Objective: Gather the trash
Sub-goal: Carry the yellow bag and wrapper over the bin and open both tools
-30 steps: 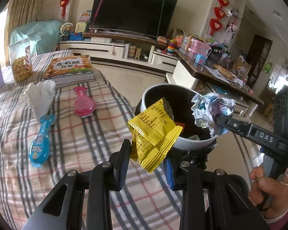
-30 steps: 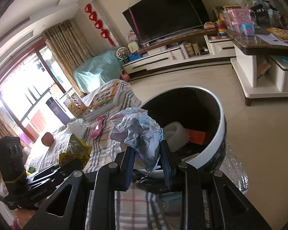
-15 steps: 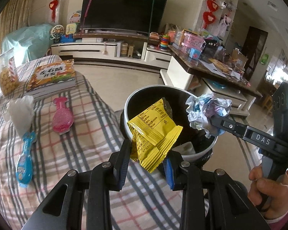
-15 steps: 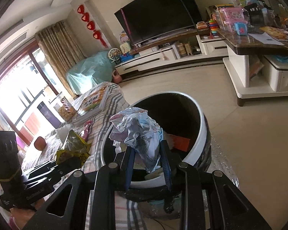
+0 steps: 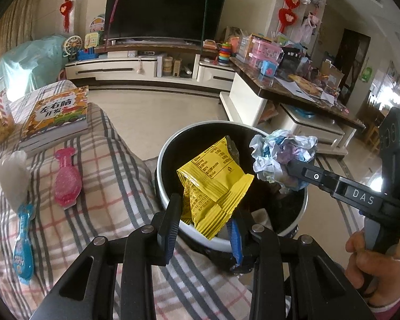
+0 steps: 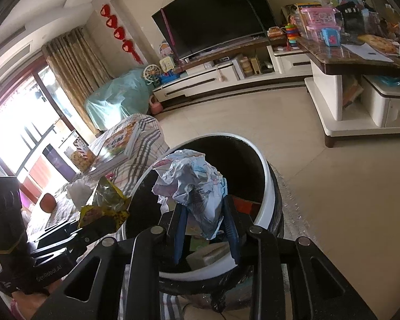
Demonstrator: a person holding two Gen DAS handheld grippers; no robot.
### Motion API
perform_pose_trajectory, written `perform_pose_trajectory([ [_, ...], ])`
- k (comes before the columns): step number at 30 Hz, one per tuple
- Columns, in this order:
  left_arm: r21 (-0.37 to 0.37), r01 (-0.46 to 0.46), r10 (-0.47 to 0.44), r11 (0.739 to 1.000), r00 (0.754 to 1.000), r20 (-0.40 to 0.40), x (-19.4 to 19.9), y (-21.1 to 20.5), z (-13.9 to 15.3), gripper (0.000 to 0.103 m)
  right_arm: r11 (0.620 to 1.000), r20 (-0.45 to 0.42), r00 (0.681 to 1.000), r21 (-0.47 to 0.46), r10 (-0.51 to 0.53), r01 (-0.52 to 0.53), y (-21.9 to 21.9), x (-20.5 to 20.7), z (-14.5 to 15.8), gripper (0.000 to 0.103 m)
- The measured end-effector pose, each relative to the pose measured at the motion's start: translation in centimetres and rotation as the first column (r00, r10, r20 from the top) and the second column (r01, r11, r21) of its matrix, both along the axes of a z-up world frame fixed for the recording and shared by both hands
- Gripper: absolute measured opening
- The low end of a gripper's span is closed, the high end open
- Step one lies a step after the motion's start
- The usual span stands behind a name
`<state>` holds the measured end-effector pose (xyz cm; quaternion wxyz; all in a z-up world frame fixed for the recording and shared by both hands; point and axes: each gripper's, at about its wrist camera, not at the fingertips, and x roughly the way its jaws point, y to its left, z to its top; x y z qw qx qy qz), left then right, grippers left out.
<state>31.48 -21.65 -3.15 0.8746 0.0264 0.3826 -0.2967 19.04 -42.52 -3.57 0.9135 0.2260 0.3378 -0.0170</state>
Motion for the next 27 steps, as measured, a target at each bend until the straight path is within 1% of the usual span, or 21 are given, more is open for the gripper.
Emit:
perform_pose_trajectory([
  [5,0.024,0.003,-0.004,1.0,1.0,0.007,0.4,-0.9,-0.2,0.032,1.0,-0.008,1.0,-0.003,-0.007,0.007,-0.4,0.5,-0.1,0.03],
  [9,0.029,0.004,-0.004,1.0,1.0,-0.002,0.6,-1.4,-0.4,0.033,1.0,-0.01,1.0,-0.011,-0.007,0.007,-0.6,0.8,-0.1,0.03],
  [14,0.033,-0.006,0.006,0.999,1.0,-0.007,0.8,-1.9,-0.3,0.039,1.0,-0.011,1.0,-0.013,-0.013,0.013,-0.5,1.1,-0.3,0.03],
  [16,0.036,-0.005,0.005,0.999,1.0,-0.005,0.8,-2.0,-0.2,0.039,1.0,-0.014,1.0,-0.012,-0.018,0.018,-0.5,1.1,-0.2,0.033],
  [17,0.037,-0.006,0.006,0.999,1.0,-0.007,0.8,-2.0,-0.2,0.043,1.0,-0.013,1.0,-0.011,-0.019,0.018,-0.6,1.1,-0.2,0.037],
  [18,0.038,-0.007,0.007,0.999,1.0,-0.008,0.7,-1.9,-0.2,0.049,1.0,-0.013,1.0,-0.008,-0.021,0.021,-0.6,1.0,-0.1,0.044],
  [19,0.036,-0.013,0.013,0.999,1.0,-0.005,0.6,-1.8,-0.2,0.05,1.0,-0.01,1.0,-0.004,-0.023,0.023,-0.6,0.9,-0.1,0.05],
  [20,0.032,-0.009,0.009,0.999,1.0,0.0,0.6,-1.7,-0.1,0.051,1.0,-0.006,1.0,-0.004,-0.026,0.026,-0.6,0.9,0.0,0.061],
  [21,0.029,-0.01,0.01,1.0,1.0,0.001,0.5,-1.6,-0.1,0.051,0.999,0.0,1.0,-0.008,-0.031,0.031,-0.6,0.7,0.2,0.065],
  [23,0.021,-0.018,0.018,1.0,1.0,0.004,0.0,-1.1,0.0,0.051,0.999,0.003,0.999,-0.008,-0.038,0.038,-0.6,0.5,0.4,0.065],
  [25,0.012,-0.027,0.027,1.0,1.0,0.003,-0.3,-0.4,0.0,0.053,0.999,0.009,0.999,0.004,-0.041,0.041,-0.6,0.3,0.5,0.071],
  [27,0.001,-0.039,0.039,0.999,0.999,0.001,-0.8,0.5,-0.2,0.055,0.999,0.019,0.999,0.005,-0.043,0.043,-0.3,-0.1,0.7,0.08],
])
